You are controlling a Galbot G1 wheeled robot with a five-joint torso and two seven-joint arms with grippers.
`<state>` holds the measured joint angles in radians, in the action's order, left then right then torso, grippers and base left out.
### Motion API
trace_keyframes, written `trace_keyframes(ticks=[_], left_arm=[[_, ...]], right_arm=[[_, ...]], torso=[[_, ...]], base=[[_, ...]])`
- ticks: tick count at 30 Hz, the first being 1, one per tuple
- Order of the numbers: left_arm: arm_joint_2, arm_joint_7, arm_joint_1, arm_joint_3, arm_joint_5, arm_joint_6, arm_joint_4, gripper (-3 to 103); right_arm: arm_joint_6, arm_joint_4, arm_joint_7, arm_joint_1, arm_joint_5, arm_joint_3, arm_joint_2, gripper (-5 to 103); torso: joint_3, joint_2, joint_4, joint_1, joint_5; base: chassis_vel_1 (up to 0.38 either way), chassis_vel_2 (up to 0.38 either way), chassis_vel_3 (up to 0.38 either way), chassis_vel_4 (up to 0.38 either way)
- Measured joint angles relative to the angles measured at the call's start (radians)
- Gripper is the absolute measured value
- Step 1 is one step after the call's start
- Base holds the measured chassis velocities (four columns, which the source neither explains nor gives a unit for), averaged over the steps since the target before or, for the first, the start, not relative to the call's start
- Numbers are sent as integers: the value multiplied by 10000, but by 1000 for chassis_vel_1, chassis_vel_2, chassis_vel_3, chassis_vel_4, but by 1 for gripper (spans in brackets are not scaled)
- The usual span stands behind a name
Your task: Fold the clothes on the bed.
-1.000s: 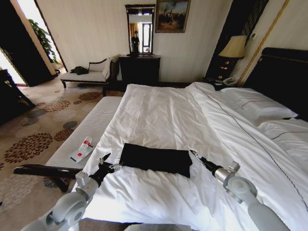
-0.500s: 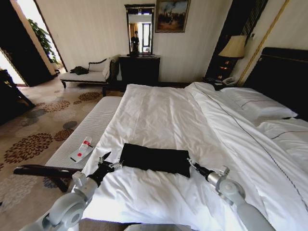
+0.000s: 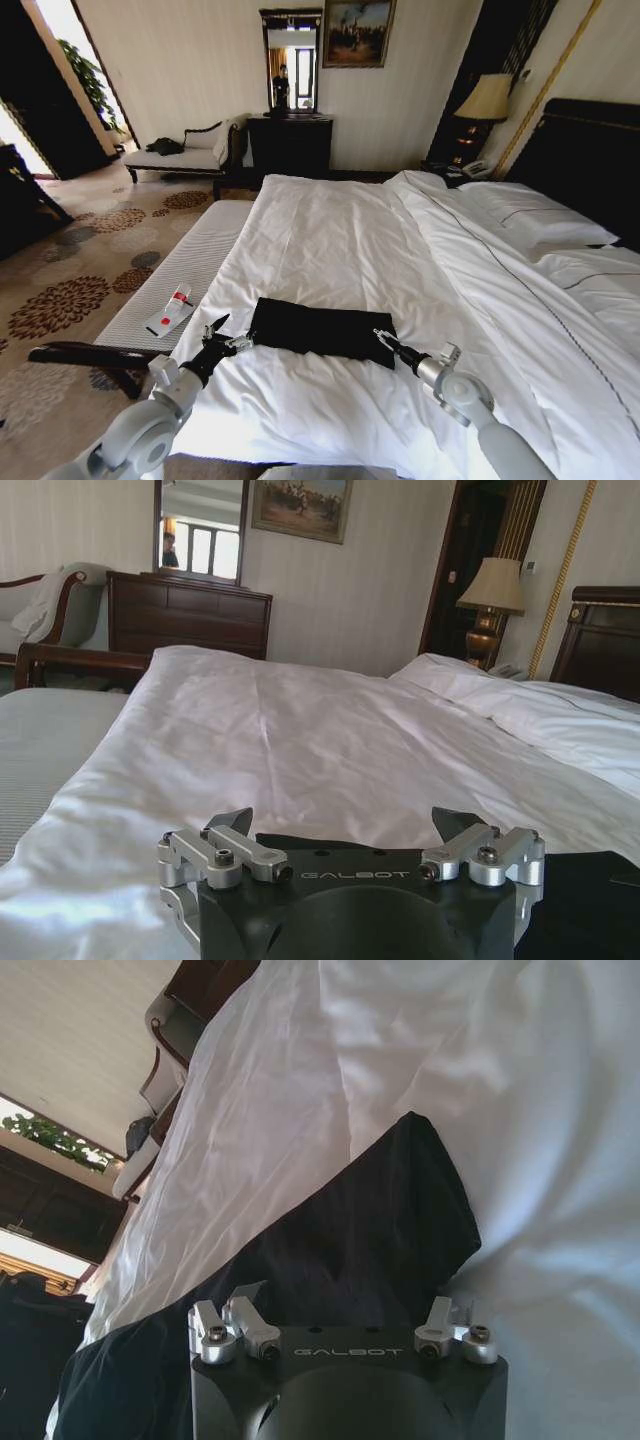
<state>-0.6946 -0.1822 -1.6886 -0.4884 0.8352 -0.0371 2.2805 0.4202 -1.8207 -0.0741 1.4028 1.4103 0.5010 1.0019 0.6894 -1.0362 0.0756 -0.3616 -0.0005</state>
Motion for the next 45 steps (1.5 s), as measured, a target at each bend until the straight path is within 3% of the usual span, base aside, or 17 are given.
trace_keyframes(ticks=[2, 4, 5, 7, 8, 14, 19, 28, 37, 45], left_arm=[[-51, 0, -16, -27, -3, 0, 7, 100], [-72, 0, -21, -36, -4, 0, 13, 100], [-99, 0, -25, -46, -4, 0, 29, 100], [-115, 0, -27, -53, -4, 0, 42, 100], [-134, 0, -28, -63, -5, 0, 52, 100], [-181, 0, -65, -142, -4, 0, 94, 100], [-260, 6, -175, -221, -58, 26, 133, 100], [-440, 21, -178, -230, -118, 60, 189, 100], [-576, 41, 55, -158, -124, 72, 186, 100], [-654, 101, 122, -91, -130, 91, 169, 100]], right_arm=[[-48, -6, 37, 8, -106, -57, 19, 63], [-58, -11, 46, 13, -136, -72, 20, 63], [-74, -13, 58, 18, -184, -94, 21, 52], [-82, -12, 67, 18, -229, -110, 25, 52], [-97, 1, 78, 17, -277, -131, 33, 41], [-148, 78, 92, -15, -352, -171, 96, 25], [-175, 86, 95, -38, -405, -176, 152, 5], [-379, -148, 68, 8, -380, 168, 0, 4], [-384, -344, -83, 540, 634, 2187, -863, 4], [-345, 137, 69, 671, 625, 3200, -1498, 4]], torso=[[0, 0, 0, 0, -1], [0, 0, 0, 0, 0], [0, 1, 0, 0, -1], [0, 1, 0, 0, -1], [0, 1, 0, 0, 0], [0, 2, 0, 0, -1], [0, 1, 0, 0, 0], [0, 2, -1, 0, 1], [0, 1, 2, 0, 2], [0, 1, 0, 0, 0]], base=[[0, 0, 0, 0], [0, 0, 0, 0], [0, 0, 0, 0], [0, 0, 0, 0], [0, 0, 0, 0], [0, 0, 0, 0], [0, 0, 0, 0], [0, 0, 0, 0], [0, 0, 0, 0], [0, 0, 0, 0]])
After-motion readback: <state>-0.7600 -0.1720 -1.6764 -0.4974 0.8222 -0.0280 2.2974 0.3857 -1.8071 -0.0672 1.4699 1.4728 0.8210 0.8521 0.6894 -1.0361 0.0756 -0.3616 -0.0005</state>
